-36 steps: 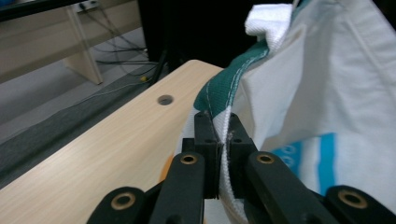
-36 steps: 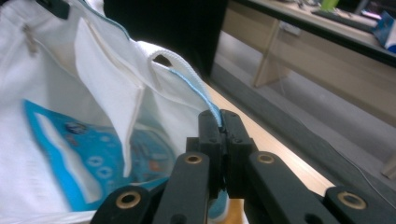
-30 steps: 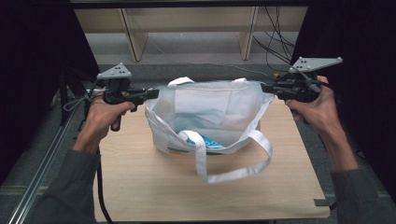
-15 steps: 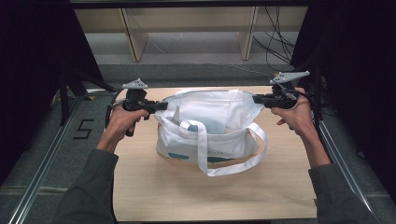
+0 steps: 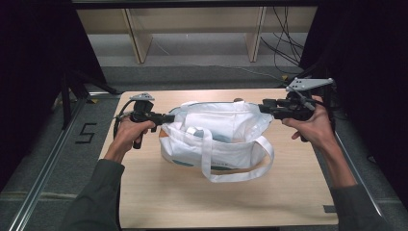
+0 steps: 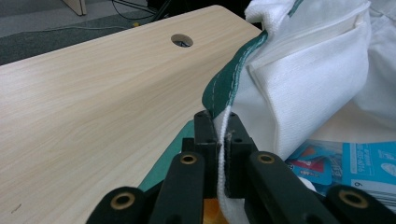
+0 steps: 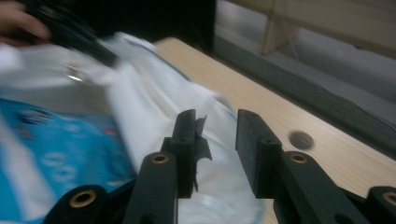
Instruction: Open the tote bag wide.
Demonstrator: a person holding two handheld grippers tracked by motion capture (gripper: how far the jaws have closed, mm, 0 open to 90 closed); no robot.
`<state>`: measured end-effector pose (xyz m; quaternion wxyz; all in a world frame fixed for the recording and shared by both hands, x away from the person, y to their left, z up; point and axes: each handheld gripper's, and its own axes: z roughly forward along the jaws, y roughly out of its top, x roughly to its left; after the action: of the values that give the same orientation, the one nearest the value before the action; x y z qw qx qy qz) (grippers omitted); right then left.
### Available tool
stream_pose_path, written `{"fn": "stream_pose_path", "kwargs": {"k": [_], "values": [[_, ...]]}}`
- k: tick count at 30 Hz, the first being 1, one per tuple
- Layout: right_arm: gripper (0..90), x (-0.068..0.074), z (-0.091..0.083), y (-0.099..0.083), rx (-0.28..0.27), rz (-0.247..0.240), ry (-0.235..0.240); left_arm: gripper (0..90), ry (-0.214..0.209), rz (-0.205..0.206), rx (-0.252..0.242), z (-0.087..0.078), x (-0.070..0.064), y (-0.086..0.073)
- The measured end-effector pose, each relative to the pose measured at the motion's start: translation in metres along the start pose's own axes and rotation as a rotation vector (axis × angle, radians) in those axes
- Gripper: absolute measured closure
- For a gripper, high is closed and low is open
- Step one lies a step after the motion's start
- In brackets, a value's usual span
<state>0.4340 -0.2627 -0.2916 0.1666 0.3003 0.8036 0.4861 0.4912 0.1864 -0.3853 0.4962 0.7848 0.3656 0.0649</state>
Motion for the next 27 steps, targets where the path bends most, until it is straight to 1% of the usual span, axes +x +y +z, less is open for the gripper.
{"fn": "stream_pose_path", "kwargs": {"k": [1, 2, 3, 4, 5, 6, 7, 8, 9, 10, 11, 12, 13, 14, 15, 16, 17, 18, 19, 20, 21, 22, 23, 24, 25, 26, 27], "values": [[66.9, 0.008, -0.007, 0.003, -0.011, -0.015, 0.04, 86.5, 0.002, -0.01, -0.002, 0.0, 0.0, 0.0], [66.1, 0.019, -0.011, 0.005, -0.026, -0.017, 0.085, 86.5, 0.009, -0.017, -0.006, 0.0, -0.001, 0.0], [64.5, 0.028, -0.013, 0.004, -0.03, -0.015, 0.118, 86.5, 0.009, -0.016, -0.006, 0.0, -0.001, 0.0], [61.8, 0.037, -0.013, 0.003, -0.022, -0.065, 0.154, 86.5, 0.008, -0.016, -0.005, 0.0, -0.002, 0.001], [59.8, 0.051, -0.011, -0.001, 0.009, -0.059, 0.21, 86.5, 0.009, -0.013, -0.004, 0.0, -0.002, 0.001], [57.6, 0.059, -0.008, -0.004, 0.006, -0.048, 0.232, 86.5, 0.001, -0.015, 0.0, 0.0, -0.001, 0.001], [55.3, 0.069, -0.004, -0.009, 0.04, -0.068, 0.252, 86.5, 0.005, -0.022, 0.0, -0.001, -0.002, 0.001], [53.8, 0.075, 0.001, -0.013, 0.063, -0.067, 0.268, 86.5, 0.006, -0.024, -0.001, -0.001, -0.002, 0.001], [52.0, 0.079, 0.005, -0.016, 0.089, -0.077, 0.297, 86.5, 0.008, -0.02, -0.002, -0.001, -0.002, 0.002], [51.0, 0.083, 0.01, -0.02, 0.096, -0.102, 0.307, 86.5, 0.011, -0.02, -0.006, -0.001, -0.002, 0.001], [48.6, 0.086, 0.014, -0.023, 0.116, -0.126, 0.309, 86.4, 0.012, -0.022, -0.007, -0.001, -0.002, 0.001], [47.7, 0.089, 0.018, -0.026, 0.134, -0.141, 0.303, 86.4, 0.013, -0.024, -0.009, -0.001, -0.002, 0.001], [49.2, 0.091, 0.02, -0.027, 0.147, -0.165, 0.306, 86.4, 0.01, -0.026, -0.009, -0.001, -0.002, 0.001], [57.5, 0.094, 0.022, -0.029, 0.163, -0.18, 0.33, 86.4, 0.006, -0.025, -0.009, -0.001, -0.001, 0.001], [72.5, 0.095, 0.022, -0.03, 0.174, -0.22, 0.322, 86.3, 0.002, -0.036, -0.012, -0.001, -0.001, 0.001], [82.8, 0.097, 0.022, -0.031, 0.183, -0.258, 0.313, 86.1, -0.005, -0.044, -0.023, -0.002, 0.0, 0.001], [88.2, 0.096, 0.022, -0.032, 0.188, -0.283, 0.305, 85.7, -0.015, -0.054, -0.028, -0.003, 0.0, 0.001], [88.6, 0.096, 0.022, -0.032, 0.182, -0.292, 0.283, 84.4, -0.019, -0.061, -0.037, -0.003, 0.0, 0.001], [88.7, 0.095, 0.022, -0.031, 0.182, -0.298, 0.275, 82.3, -0.031, -0.07, -0.06, -0.005, 0.0, 0.0], [88.7, 0.094, 0.021, -0.029, 0.173, -0.3, 0.269, 78.2, -0.041, -0.084, -0.083, -0.008, 0.001, 0.0], [88.8, 0.093, 0.02, -0.027, 0.166, -0.29, 0.257, 72.0, -0.05, -0.106, -0.098, -0.011, 0.002, -0.001], [88.8, 0.09, 0.019, -0.023, 0.157, -0.283, 0.248, 59.4, -0.075, -0.138, -0.122, -0.017, 0.004, -0.002], [88.8, 0.09, 0.019, -0.023, 0.157, -0.283, 0.248, 59.4, -0.098, -0.159, -0.146, -0.022, 0.005, -0.003], [88.8, 0.089, 0.019, -0.021, 0.151, -0.268, 0.243, 52.7, -0.112, -0.169, -0.16, -0.028, 0.005, -0.005], [88.8, 0.087, 0.019, -0.019, 0.149, -0.274, 0.241, 47.3, -0.127, -0.177, -0.178, -0.035, 0.005, -0.008], [88.8, 0.085, 0.019, -0.017, 0.148, -0.271, 0.242, 44.1, -0.149, -0.187, -0.202, -0.045, 0.005, -0.013], [88.8, 0.085, 0.02, -0.016, 0.142, -0.263, 0.233, 42.6, -0.157, -0.194, -0.222, -0.053, 0.005, -0.018]]}}
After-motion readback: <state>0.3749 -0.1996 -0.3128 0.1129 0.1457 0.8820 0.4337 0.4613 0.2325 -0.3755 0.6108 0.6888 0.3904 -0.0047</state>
